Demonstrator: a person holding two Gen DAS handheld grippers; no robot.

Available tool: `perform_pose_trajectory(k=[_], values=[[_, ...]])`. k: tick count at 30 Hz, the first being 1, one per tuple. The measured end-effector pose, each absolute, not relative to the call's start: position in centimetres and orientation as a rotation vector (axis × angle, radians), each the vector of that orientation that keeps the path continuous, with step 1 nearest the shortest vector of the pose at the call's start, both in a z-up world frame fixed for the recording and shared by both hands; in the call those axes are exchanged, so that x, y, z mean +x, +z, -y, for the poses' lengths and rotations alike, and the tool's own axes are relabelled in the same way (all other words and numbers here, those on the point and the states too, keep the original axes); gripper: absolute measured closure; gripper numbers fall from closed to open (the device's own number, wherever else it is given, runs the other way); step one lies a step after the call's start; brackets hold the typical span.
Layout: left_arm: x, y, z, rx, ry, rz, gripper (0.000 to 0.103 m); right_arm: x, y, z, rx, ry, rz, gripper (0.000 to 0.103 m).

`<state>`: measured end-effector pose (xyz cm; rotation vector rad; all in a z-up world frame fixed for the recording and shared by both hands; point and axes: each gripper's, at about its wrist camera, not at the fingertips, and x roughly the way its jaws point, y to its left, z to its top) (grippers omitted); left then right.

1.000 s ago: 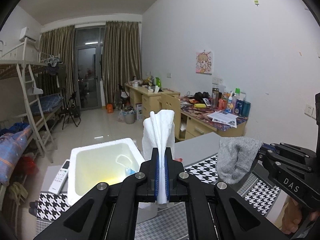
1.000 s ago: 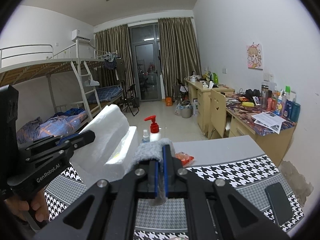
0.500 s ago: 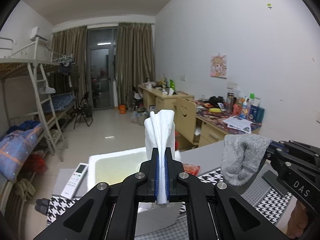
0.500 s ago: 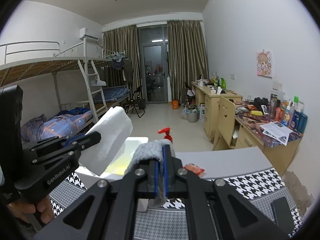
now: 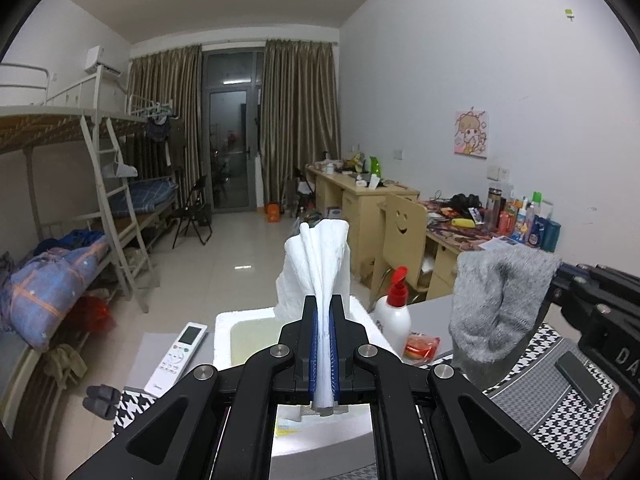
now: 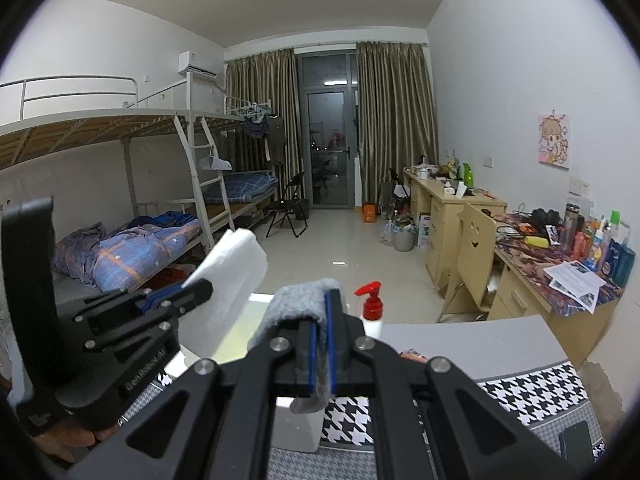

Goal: Organize soft objects
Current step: 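Lift the white tissues with the left gripper while the right gripper lifts the grey sock, then lower the white tissues into the foam box and open the left gripper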

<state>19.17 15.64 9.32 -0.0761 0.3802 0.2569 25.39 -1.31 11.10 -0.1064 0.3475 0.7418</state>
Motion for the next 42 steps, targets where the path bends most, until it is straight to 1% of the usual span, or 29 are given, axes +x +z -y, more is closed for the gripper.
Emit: perform_pose_trajectory(k=[12,13,14,16,17,18,20,22,24,27,42], values=[[20.9,7.6,-16.9,-0.076,0.263,-0.439,0.097,26.3,10.9,-0.8,-0.119,0.775,-0.372,0.096],[21.0,7.4,-17.1,-0.077,0.262,-0.446,0.096,26.4,10.9,-0.9,-0.118,0.777,-0.377,0.096],[21.0,7.3,-17.3,-0.08,0.258,-0.456,0.093,26.5,10.9,-0.9,-0.117,0.778,-0.379,0.096],[21.2,7.1,-17.7,-0.086,0.258,-0.471,0.072,26.3,11.0,-1.1,-0.119,0.78,-0.379,0.096],[21.2,6.9,-17.8,-0.087,0.263,-0.478,0.046,26.4,11.1,-1.0,-0.119,0.78,-0.376,0.096],[21.1,6.8,-17.9,-0.088,0.27,-0.475,0.031,26.4,11.2,-1.0,-0.117,0.779,-0.374,0.096],[20.8,6.9,-17.9,-0.08,0.288,-0.461,0.028,26.5,11.2,-1.0,-0.114,0.777,-0.377,0.096],[20.4,7.1,-18.1,-0.083,0.293,-0.454,0.023,26.5,11.2,-1.1,-0.119,0.778,-0.376,0.096],[19.8,7.3,-18.6,-0.09,0.312,-0.435,0.01,26.3,11.1,-1.4,-0.124,0.783,-0.375,0.096],[18.8,7.7,-19.2,-0.091,0.346,-0.406,0.002,26.2,11.2,-1.9,-0.129,0.791,-0.376,0.096],[15.0,7.8,-21.9,-0.1,0.444,-0.364,0.001,26.1,10.5,-5.6,-0.164,0.842,-0.397,0.096]])
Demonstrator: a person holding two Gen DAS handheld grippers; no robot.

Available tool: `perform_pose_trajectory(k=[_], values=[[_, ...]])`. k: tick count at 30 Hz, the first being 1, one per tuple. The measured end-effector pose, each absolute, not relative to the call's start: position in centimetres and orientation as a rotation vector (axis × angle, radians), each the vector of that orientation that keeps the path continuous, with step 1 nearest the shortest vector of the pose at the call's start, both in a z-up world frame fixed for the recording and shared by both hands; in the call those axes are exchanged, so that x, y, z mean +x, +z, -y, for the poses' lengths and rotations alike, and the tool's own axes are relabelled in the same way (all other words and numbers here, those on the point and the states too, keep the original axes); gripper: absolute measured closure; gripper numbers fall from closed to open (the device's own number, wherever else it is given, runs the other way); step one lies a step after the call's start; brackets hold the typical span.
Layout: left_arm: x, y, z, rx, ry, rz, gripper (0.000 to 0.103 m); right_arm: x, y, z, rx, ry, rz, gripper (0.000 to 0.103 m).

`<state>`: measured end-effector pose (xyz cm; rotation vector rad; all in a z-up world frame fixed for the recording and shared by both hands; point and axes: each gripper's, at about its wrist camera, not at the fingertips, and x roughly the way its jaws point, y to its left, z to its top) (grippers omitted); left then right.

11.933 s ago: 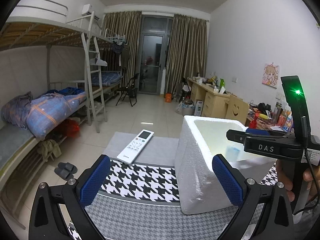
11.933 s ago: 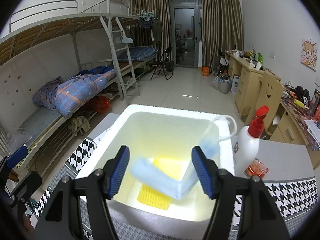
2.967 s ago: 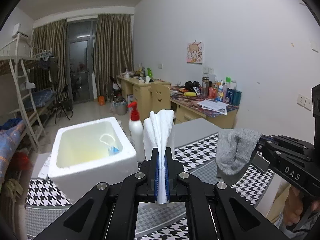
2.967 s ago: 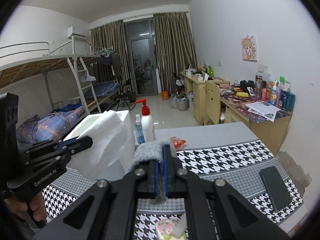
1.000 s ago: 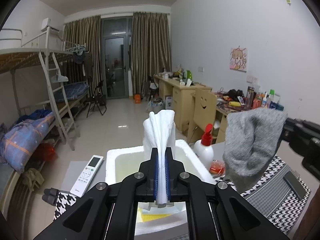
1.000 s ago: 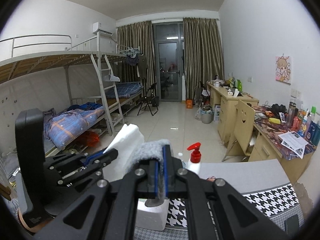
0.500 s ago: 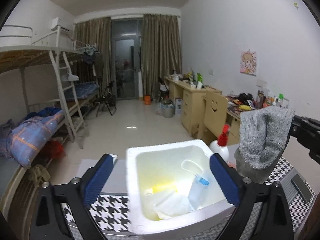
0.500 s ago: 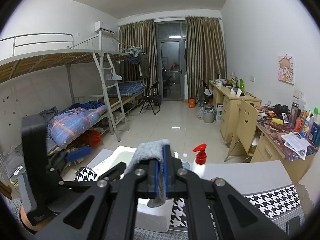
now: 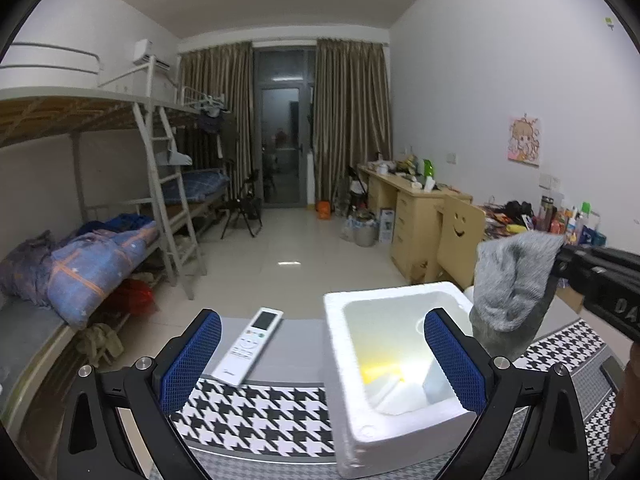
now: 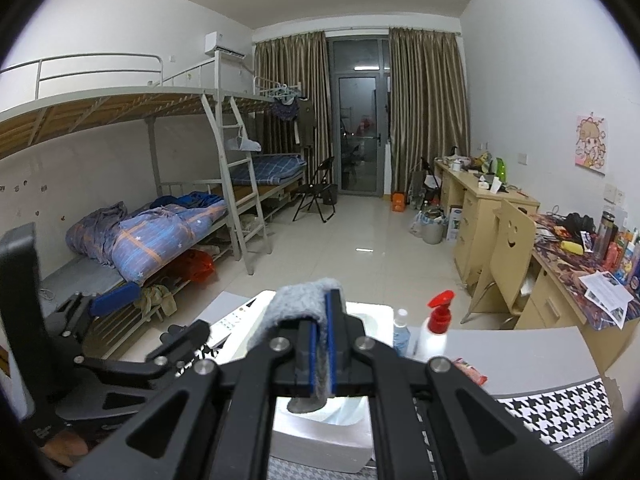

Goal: Organize soft objects
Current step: 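Lower the white tissues into the foam box and open the left gripper, then lower the grey sock into the foam box with the right gripper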

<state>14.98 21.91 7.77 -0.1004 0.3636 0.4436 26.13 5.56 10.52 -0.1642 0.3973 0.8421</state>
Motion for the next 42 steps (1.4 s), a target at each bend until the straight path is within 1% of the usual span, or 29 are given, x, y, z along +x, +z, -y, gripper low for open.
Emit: perform_pose_trajectory(k=[16,28,30,31,32,33,34,42], values=[[13.3,6.4,-23.8,-0.129,0.463,-0.37,0.001,27.7,8.0,-8.3,-0.217,0.819,-0.473,0.096],[12.9,6.0,-24.1,-0.142,0.467,-0.376,0.001,28.7,5.7,-10.3,-0.307,0.793,-0.571,0.095],[13.0,5.8,-24.1,-0.143,0.46,-0.38,0.001,29.0,5.0,-10.7,-0.335,0.785,-0.606,0.079],[13.0,5.7,-24.2,-0.142,0.459,-0.38,0.001,29.1,4.6,-10.8,-0.348,0.784,-0.623,0.061],[13.0,5.7,-24.2,-0.141,0.456,-0.382,0.001,29.1,4.4,-10.6,-0.348,0.784,-0.627,0.053],[13.1,5.7,-24.2,-0.144,0.454,-0.384,0.001,29.2,4.3,-10.5,-0.346,0.783,-0.625,0.042],[13.2,5.7,-24.2,-0.147,0.454,-0.387,0.001,29.1,4.2,-10.3,-0.346,0.777,-0.623,0.039],[13.3,5.4,-24.0,-0.151,0.446,-0.401,0.001,28.4,3.8,-9.8,-0.386,0.793,-0.639,0.039]])
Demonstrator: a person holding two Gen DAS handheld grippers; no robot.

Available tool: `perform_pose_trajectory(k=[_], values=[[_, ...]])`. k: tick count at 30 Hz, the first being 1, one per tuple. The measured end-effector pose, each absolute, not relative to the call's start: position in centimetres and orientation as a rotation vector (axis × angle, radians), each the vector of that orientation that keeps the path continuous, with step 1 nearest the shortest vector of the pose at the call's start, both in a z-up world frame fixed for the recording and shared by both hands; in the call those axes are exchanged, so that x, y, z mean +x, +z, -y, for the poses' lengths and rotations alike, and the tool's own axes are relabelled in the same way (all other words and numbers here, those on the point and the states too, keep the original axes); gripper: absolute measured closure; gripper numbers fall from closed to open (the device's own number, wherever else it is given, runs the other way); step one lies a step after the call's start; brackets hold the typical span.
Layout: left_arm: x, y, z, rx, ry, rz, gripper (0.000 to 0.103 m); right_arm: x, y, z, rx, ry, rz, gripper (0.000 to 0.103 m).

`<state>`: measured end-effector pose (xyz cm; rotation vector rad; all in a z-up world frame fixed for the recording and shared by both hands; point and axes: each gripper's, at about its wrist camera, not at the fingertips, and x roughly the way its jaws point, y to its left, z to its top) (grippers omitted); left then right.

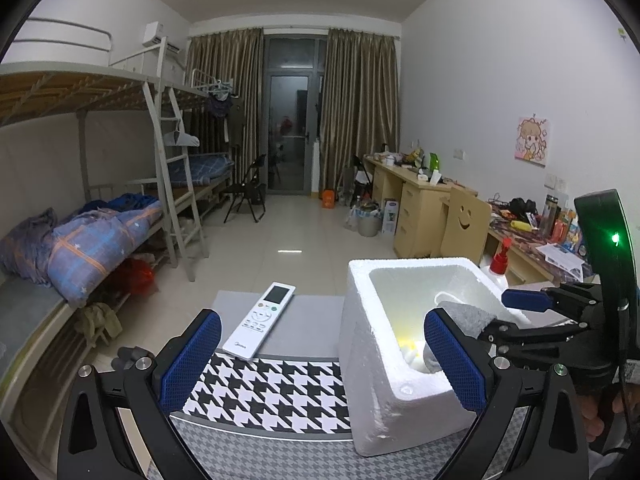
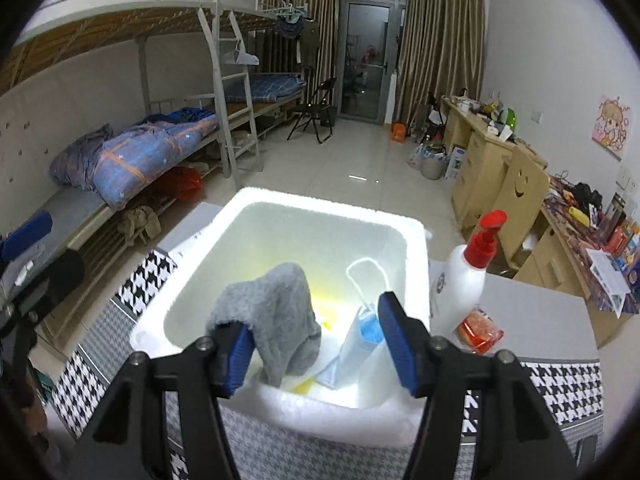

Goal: Organize soft objects
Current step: 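Lower the grey sock into the foam box with the right gripper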

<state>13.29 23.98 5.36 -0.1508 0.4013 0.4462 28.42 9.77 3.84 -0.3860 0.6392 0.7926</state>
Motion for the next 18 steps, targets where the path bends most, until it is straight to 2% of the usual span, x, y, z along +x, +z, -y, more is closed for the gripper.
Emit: perform_pose_trajectory(k=[16,18], values=[[12.2,5.4,-22.1,-0.158,0.414,-0.398,0.001,27.0,3.7,-7.0,-0.419,0.798,-0.639,0.039],[12.0,5.4,-21.8,-0.152,0.414,-0.401,0.001,26.7,3.9,-6.5,-0.408,0.8,-0.634,0.034]])
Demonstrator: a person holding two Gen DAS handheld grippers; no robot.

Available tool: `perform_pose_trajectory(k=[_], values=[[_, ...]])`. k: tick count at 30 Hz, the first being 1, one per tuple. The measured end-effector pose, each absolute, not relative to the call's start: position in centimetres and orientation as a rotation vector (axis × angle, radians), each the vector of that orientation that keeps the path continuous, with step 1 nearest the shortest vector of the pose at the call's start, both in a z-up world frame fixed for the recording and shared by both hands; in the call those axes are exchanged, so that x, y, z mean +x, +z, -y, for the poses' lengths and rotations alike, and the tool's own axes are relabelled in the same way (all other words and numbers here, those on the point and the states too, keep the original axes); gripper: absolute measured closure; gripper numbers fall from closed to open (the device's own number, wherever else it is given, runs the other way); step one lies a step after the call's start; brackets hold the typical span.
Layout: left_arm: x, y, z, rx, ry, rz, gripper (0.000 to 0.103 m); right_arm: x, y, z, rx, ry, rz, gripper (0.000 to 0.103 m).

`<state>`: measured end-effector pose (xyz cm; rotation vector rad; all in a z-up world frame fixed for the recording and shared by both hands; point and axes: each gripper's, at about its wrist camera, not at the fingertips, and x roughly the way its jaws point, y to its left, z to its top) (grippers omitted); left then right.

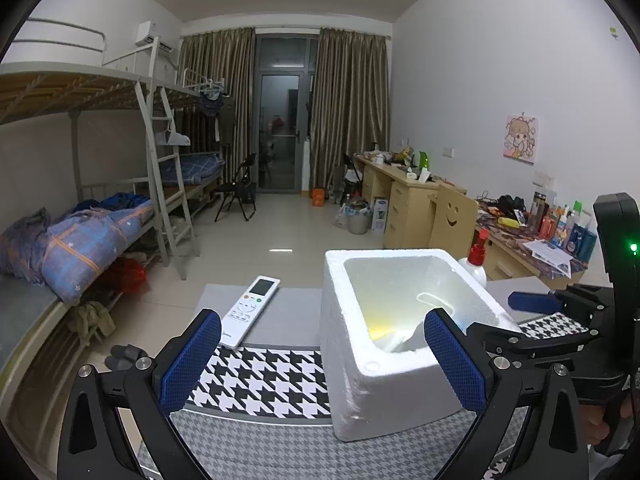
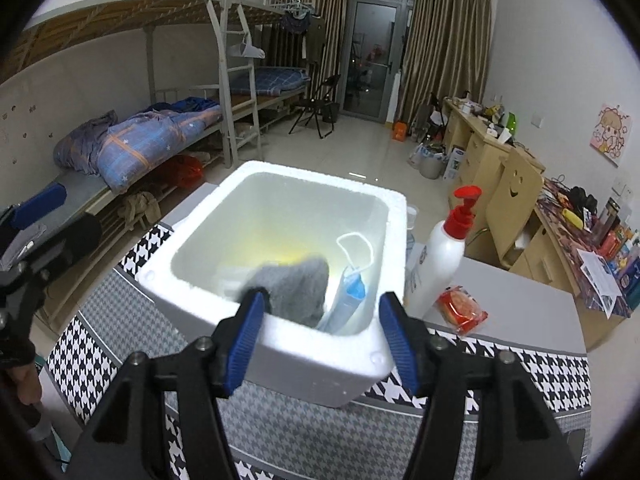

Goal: Organize soft objects
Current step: 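Lower the grey sock into the foam box with the right gripper, then move both grippers back from the box toward the tissue pack and foam stick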

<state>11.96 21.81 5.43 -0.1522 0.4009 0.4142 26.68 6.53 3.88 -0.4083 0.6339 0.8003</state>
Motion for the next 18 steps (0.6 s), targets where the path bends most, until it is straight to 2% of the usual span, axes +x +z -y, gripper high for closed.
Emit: perform_pose_trajectory(k=[1,12,14,18], values=[[11.8,5.4,-21.7,-0.152,0.419,-0.399,0.001,26.6,3.9,-6.5,-0.407,0.8,-0.633,0.03],[10.4,5.4,-20.6,-0.153,0.414,-0.395,0.001,25.6,4.3,-4.7,-0.356,0.826,-0.591,0.029],[10.1,5.4,-20.4,-0.155,0.414,-0.395,0.001,25.1,4.4,-4.4,-0.345,0.827,-0.576,0.022],[9.9,5.2,-19.9,-0.152,0.411,-0.402,0.001,24.1,4.8,-3.4,-0.325,0.832,-0.539,0.018]])
